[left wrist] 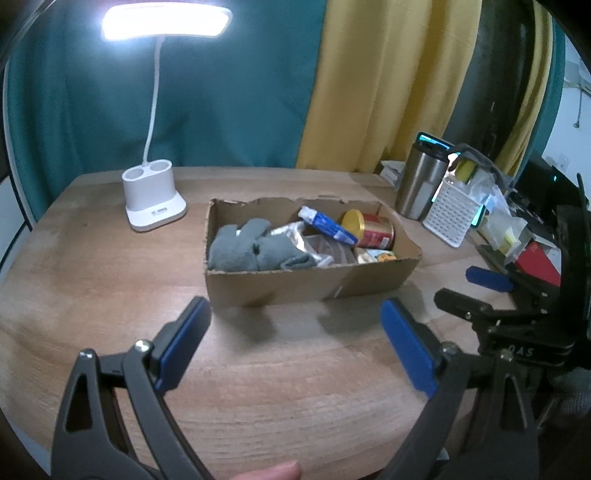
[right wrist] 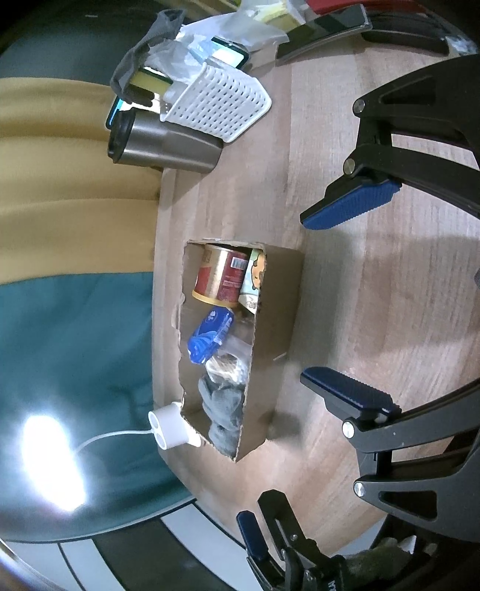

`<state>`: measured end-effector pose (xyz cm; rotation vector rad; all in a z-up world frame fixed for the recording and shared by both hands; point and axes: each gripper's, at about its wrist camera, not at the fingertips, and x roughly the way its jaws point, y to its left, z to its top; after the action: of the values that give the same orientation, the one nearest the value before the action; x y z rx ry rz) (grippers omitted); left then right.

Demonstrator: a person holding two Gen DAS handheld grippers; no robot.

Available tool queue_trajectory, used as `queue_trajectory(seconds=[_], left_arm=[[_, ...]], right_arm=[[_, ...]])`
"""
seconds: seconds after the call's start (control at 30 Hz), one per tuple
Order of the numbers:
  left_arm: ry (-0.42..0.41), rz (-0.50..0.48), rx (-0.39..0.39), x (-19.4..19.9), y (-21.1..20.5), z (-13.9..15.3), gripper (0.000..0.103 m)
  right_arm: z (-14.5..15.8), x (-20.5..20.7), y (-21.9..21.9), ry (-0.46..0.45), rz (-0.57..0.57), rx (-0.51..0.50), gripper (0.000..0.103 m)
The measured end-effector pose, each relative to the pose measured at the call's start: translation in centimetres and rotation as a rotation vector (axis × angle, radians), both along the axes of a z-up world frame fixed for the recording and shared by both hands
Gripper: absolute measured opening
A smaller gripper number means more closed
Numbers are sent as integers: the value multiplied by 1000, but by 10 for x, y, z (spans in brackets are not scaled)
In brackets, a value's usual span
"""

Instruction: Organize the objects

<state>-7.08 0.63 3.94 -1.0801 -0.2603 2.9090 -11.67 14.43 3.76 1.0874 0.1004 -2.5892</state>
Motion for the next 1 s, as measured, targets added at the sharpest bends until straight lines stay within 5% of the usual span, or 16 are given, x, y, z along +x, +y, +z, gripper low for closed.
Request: queue_trajectory(seconds=[1.0], left_arm=[[-1,-15,-10,0,2,0,95]], right_arm=[[2,4,-1,-2,2,-8,80]])
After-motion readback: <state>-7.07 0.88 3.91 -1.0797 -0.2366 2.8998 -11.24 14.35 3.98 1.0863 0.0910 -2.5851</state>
